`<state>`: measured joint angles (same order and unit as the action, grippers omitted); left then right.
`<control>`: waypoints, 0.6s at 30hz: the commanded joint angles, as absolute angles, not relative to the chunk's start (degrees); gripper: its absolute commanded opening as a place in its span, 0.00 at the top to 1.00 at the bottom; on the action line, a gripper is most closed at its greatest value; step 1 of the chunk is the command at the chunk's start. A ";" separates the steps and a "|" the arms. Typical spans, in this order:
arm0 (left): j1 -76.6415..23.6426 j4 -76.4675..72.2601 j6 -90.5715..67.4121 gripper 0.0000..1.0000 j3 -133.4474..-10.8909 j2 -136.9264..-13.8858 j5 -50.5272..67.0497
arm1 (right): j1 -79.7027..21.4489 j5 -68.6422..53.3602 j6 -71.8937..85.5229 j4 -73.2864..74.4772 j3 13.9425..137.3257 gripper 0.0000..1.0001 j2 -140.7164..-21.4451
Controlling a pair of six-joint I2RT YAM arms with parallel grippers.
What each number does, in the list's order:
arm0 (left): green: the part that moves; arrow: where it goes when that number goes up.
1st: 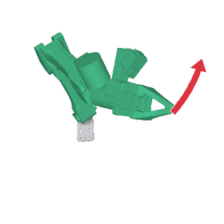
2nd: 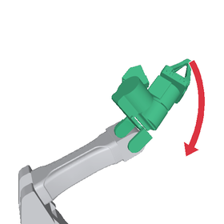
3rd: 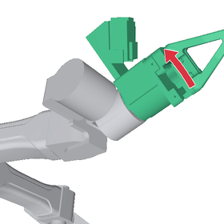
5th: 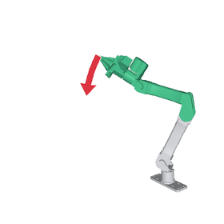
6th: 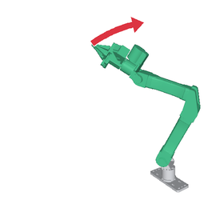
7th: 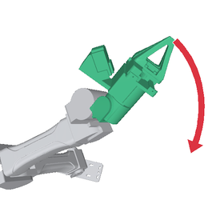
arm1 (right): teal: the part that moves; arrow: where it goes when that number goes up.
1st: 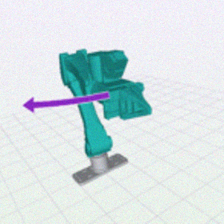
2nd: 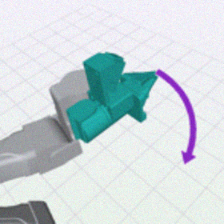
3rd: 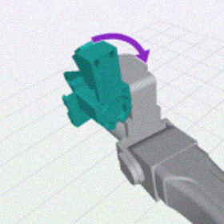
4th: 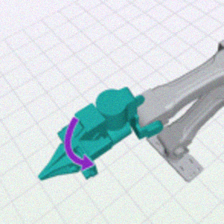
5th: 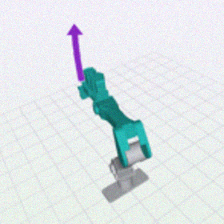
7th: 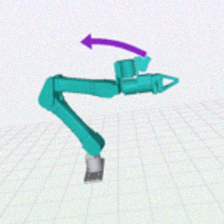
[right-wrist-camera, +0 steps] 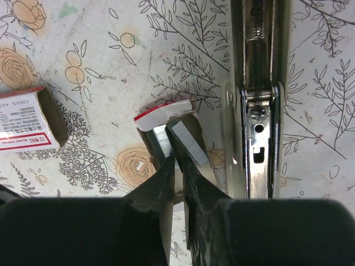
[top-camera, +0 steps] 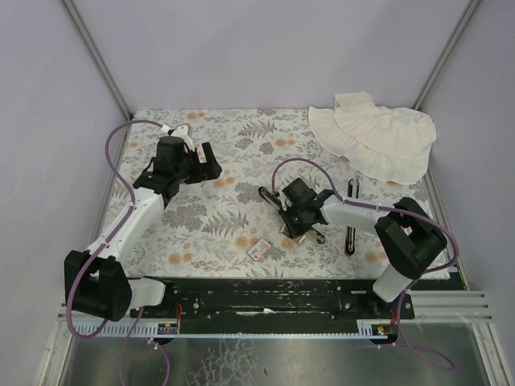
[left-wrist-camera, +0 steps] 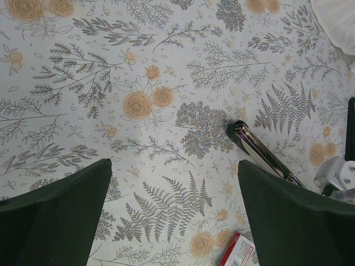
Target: Load the staples into the stapler
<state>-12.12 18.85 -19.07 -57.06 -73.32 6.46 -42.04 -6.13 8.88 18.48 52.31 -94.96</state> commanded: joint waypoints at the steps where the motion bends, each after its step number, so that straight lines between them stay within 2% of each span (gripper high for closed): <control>1: -11.63 16.96 -19.24 0.05 -57.66 -71.98 6.22 | -42.89 -6.69 9.31 17.47 52.31 0.79 -95.01; 4: -11.56 16.98 -19.23 0.05 -57.64 -71.98 6.16 | -42.96 -6.28 9.75 17.07 51.89 0.82 -94.96; 8: -11.60 17.03 -19.25 0.05 -57.62 -71.99 6.13 | -42.91 -5.56 11.02 17.11 51.77 1.00 -93.85; 18: -11.55 16.30 -19.25 0.05 -56.96 -70.65 5.86 | -42.25 -10.56 13.19 18.69 54.44 1.00 -87.19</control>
<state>-12.10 18.85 -19.07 -57.06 -73.01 6.46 -42.33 -7.25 11.44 18.50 52.27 -91.24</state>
